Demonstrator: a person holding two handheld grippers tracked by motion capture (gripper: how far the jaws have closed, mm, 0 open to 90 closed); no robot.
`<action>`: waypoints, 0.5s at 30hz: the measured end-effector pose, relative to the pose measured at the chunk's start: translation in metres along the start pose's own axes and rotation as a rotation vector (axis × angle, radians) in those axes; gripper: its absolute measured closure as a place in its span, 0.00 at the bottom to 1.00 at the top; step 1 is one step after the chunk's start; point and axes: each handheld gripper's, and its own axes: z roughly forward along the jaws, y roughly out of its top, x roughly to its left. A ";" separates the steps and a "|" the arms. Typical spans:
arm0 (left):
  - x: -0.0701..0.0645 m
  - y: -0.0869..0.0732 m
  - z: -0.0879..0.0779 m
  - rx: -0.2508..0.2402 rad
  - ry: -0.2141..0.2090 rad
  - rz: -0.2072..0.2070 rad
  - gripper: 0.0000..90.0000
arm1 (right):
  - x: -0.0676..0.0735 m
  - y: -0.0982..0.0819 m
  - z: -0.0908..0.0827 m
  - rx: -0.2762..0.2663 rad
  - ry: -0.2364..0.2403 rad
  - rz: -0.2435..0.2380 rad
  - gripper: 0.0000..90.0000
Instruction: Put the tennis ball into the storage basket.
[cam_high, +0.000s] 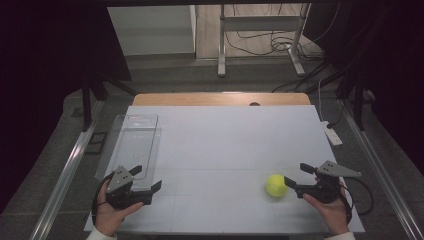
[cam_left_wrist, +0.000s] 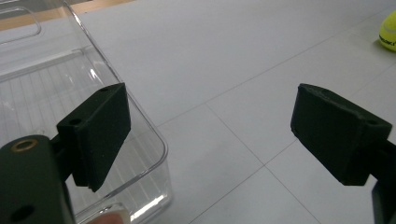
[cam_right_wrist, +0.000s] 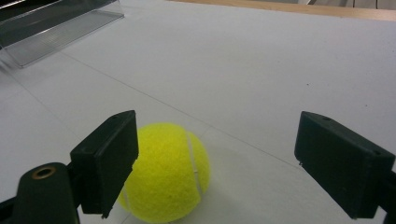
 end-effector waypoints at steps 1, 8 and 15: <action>0.000 0.000 0.000 0.000 0.000 0.000 0.14 | 0.000 0.000 0.000 -0.001 0.000 0.001 0.15; -0.001 0.002 0.001 -0.005 -0.001 0.001 0.14 | 0.000 0.000 -0.001 -0.004 -0.002 0.002 0.15; -0.006 0.010 0.006 -0.008 -0.014 0.013 0.14 | 0.001 0.000 0.000 -0.001 0.003 -0.002 0.15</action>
